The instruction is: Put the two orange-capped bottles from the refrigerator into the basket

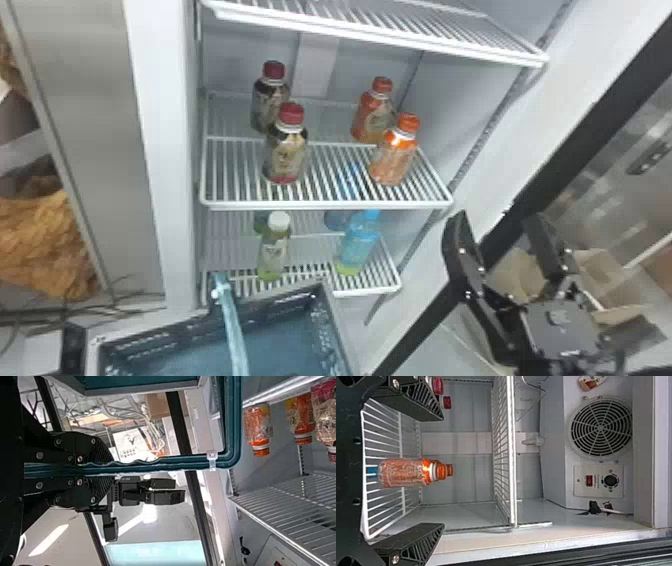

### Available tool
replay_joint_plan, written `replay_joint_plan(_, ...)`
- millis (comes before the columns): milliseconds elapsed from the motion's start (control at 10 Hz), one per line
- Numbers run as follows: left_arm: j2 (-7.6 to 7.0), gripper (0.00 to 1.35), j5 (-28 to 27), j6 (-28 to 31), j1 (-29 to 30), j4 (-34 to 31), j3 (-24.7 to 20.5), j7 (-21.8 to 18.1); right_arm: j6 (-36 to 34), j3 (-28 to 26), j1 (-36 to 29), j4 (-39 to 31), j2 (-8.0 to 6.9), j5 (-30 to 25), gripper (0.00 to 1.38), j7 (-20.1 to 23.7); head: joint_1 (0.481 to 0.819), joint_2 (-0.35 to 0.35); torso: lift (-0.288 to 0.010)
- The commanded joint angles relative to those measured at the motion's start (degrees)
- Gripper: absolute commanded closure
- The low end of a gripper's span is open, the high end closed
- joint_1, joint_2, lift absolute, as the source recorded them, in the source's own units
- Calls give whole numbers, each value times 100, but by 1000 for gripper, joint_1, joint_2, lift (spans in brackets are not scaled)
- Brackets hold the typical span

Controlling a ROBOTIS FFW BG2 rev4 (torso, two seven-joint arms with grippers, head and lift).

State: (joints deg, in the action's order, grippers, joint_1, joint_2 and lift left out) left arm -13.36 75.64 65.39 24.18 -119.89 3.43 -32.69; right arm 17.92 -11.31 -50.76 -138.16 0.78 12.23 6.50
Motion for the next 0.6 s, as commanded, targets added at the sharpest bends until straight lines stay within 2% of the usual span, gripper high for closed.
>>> replay_joint_plan(0, 9, 1197, 12, 0, 0, 1, -11, 0, -5, 0, 14, 28, 1, 0, 98, 0, 695, -350, -40)
replay_joint_plan(200, 9, 1197, 0, 0, 0, 1, -11, 0, -5, -11, 84, 126, 1, 0, 94, -9, 695, -350, -40)
replay_joint_plan(500, 9, 1197, 0, 0, 0, 1, -11, 0, -33, -149, 646, 604, 27, -148, 82, -9, 695, -350, -40)
